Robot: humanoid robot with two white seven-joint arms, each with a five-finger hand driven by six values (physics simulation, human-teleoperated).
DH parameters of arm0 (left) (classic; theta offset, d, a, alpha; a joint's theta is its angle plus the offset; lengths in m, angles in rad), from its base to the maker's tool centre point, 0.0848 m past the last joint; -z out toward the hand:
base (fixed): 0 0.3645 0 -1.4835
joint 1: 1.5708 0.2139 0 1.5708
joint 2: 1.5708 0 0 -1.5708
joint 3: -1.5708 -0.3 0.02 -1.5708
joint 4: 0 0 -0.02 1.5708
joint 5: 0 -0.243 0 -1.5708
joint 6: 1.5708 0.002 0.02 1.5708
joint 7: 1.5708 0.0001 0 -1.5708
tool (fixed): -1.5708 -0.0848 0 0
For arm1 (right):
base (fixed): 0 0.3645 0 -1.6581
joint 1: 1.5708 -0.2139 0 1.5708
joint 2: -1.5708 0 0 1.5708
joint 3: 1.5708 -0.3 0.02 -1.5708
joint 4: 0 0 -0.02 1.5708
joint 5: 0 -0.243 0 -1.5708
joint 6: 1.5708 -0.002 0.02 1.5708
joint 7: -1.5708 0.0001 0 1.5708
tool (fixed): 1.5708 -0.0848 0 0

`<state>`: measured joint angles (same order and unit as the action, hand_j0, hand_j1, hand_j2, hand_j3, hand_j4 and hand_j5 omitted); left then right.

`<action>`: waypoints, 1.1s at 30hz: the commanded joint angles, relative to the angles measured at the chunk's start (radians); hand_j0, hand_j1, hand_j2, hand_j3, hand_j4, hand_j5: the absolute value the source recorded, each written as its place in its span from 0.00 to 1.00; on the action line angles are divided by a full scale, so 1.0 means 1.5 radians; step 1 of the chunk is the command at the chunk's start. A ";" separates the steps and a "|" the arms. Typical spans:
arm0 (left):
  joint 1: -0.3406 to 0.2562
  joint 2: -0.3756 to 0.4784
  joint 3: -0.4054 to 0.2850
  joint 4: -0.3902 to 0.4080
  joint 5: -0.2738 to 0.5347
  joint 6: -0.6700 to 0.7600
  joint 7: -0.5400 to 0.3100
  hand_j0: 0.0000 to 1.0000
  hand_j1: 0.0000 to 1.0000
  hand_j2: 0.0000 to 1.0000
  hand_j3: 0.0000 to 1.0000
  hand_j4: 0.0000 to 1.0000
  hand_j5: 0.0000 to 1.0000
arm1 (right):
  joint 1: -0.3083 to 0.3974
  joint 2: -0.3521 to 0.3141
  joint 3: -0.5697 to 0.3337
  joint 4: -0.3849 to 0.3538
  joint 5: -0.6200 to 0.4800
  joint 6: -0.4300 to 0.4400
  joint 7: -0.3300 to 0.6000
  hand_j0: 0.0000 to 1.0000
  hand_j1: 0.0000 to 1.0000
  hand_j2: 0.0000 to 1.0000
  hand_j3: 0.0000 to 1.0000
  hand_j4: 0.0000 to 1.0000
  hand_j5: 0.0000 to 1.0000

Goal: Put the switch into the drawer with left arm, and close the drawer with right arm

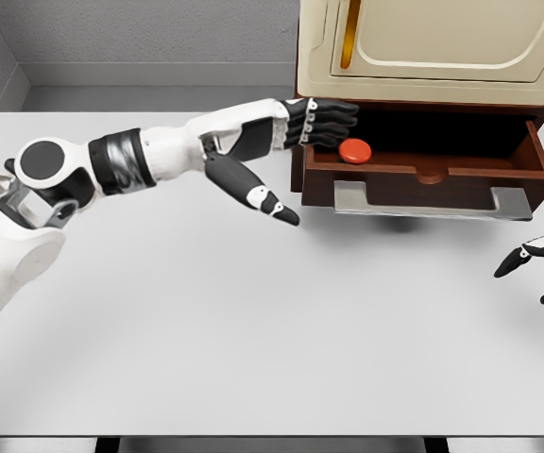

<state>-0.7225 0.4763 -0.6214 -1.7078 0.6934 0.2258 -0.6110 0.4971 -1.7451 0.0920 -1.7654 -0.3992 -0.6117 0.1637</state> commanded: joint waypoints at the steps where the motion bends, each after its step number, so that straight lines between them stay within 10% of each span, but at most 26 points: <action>1: -0.001 0.001 -0.002 0.036 0.007 0.016 0.000 1.00 1.00 1.00 1.00 1.00 1.00 | 0.000 0.000 0.000 0.000 -0.004 0.001 0.000 0.69 0.69 0.69 0.69 0.69 0.69; 33: -0.085 -0.168 -0.055 0.195 -0.042 0.059 0.000 1.00 1.00 1.00 1.00 1.00 1.00 | 0.001 0.000 0.000 0.000 -0.004 0.001 -0.001 0.69 0.69 0.69 0.69 0.69 0.69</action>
<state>-0.8483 0.2373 -0.7088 -1.4232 0.6332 0.3146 -0.6109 0.4986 -1.7451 0.0920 -1.7654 -0.3992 -0.6117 0.1636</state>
